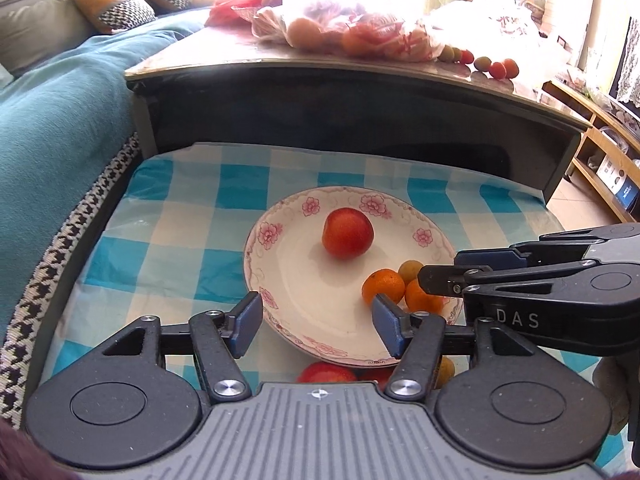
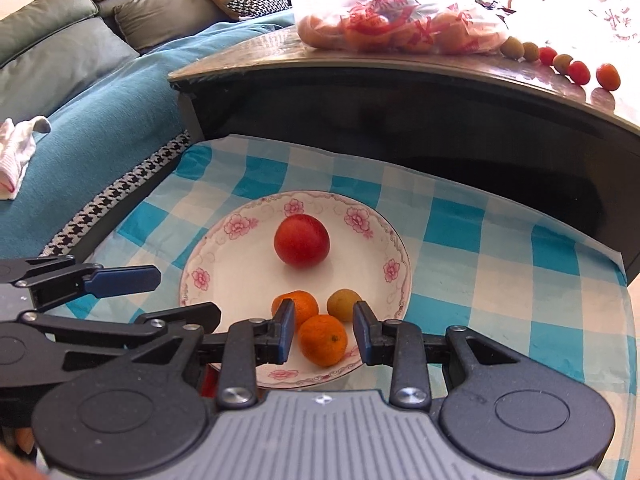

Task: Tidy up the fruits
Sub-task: 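Lower the tangerine into the plate with the right tool while the left tool lowers its tangerine, then move both tools back from the plate toward the fruit cluster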

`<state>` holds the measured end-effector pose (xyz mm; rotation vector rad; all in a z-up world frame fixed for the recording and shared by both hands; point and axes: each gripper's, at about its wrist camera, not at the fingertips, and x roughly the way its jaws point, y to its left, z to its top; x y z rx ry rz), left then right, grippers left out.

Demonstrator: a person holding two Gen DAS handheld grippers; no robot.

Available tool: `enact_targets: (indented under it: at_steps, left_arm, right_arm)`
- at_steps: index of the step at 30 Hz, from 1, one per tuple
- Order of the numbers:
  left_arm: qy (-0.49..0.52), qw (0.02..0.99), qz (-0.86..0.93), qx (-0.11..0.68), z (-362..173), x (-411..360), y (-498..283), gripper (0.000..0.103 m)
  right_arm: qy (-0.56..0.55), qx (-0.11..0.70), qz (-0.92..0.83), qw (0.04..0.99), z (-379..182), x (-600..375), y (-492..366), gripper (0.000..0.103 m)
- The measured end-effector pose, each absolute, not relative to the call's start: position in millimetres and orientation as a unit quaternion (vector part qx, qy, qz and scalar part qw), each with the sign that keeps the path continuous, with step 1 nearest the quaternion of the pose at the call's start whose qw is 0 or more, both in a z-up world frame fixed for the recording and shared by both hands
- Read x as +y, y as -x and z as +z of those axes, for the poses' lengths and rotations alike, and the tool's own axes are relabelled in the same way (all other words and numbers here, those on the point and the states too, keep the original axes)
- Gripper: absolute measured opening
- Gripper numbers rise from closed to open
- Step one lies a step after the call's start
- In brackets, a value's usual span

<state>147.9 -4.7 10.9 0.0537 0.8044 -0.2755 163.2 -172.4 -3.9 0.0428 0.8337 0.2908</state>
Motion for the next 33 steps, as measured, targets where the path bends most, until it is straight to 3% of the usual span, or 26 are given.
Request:
enact_targets:
  at_steps: [33]
  left_arm:
    - [-0.036, 0.906, -0.148, 0.394, 15.6, -2.1, -117.1, 0.077]
  right_arm:
    - [-0.016, 0.399, 0.131, 0.907, 11.4, -176.6, -133.9, 0.044]
